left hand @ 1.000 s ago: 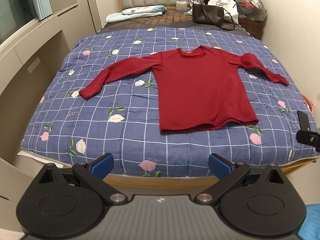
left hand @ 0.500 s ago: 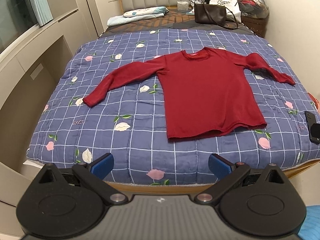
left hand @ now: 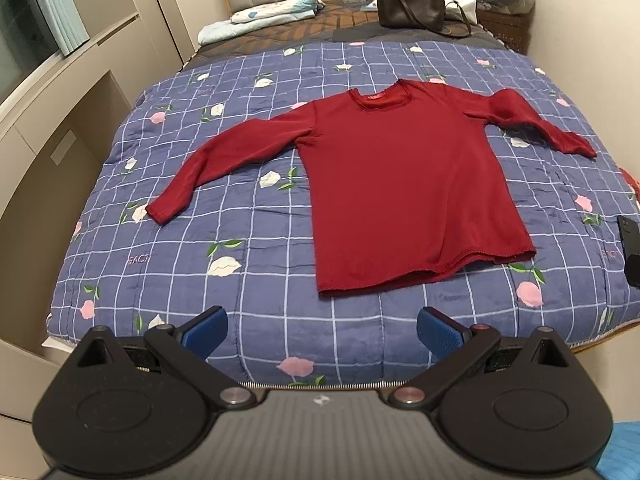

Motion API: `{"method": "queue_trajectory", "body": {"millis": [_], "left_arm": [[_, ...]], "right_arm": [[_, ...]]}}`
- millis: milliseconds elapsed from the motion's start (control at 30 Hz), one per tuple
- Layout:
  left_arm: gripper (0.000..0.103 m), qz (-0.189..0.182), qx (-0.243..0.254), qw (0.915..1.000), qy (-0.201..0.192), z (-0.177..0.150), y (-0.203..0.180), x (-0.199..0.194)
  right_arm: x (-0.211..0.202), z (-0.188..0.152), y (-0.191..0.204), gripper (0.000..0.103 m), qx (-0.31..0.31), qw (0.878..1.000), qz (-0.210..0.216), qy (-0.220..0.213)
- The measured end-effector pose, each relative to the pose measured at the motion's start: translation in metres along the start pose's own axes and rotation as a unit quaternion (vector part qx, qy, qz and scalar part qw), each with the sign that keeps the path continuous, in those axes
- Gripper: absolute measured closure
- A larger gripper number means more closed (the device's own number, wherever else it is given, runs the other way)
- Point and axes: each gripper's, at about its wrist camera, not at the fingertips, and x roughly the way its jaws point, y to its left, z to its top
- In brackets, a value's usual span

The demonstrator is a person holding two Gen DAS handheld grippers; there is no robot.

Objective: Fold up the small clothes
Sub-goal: 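Move the right tool toward the cuff of the nearest red sleeve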

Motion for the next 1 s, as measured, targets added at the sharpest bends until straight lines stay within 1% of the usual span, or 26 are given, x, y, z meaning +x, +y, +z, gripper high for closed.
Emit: {"method": "queue_trajectory", "body": {"millis": [167, 333, 433, 633, 800, 867, 933, 1000], "left_arm": [[0.000, 0.014, -0.007, 0.9997, 0.017, 0.037, -0.019, 0.019], [0.000, 0.026, -0.024, 0.9988, 0.033, 0.079, -0.042, 0.036], [0.000, 0.030, -0.038, 0.9981, 0.038, 0.102, -0.056, 0.043], [0.000, 0.045, -0.048, 0.9968, 0.046, 0.144, -0.087, 0.058], [0.000, 0.055, -0.053, 0.9957, 0.053, 0.175, -0.112, 0.070], [0.000, 0.055, -0.057, 0.9951, 0.058, 0.185, -0.121, 0.076], [0.000, 0.054, -0.064, 0.9942, 0.067, 0.192, -0.129, 0.082], [0.000, 0.054, -0.066, 0.9934, 0.077, 0.197, -0.136, 0.087]], "right_arm": [[0.033, 0.033, -0.020, 0.000, 0.005, 1.000, 0.012, 0.016], [0.065, 0.069, -0.040, 0.000, -0.004, 0.999, 0.018, 0.041], [0.083, 0.092, -0.050, 0.000, -0.012, 0.998, 0.027, 0.052], [0.114, 0.129, -0.068, 0.000, -0.021, 0.996, 0.045, 0.067], [0.137, 0.153, -0.087, 0.000, -0.018, 0.995, 0.052, 0.079], [0.148, 0.161, -0.096, 0.000, -0.013, 0.994, 0.050, 0.094], [0.157, 0.166, -0.104, 0.000, -0.004, 0.993, 0.050, 0.108], [0.163, 0.170, -0.108, 0.000, 0.001, 0.992, 0.053, 0.114]]}}
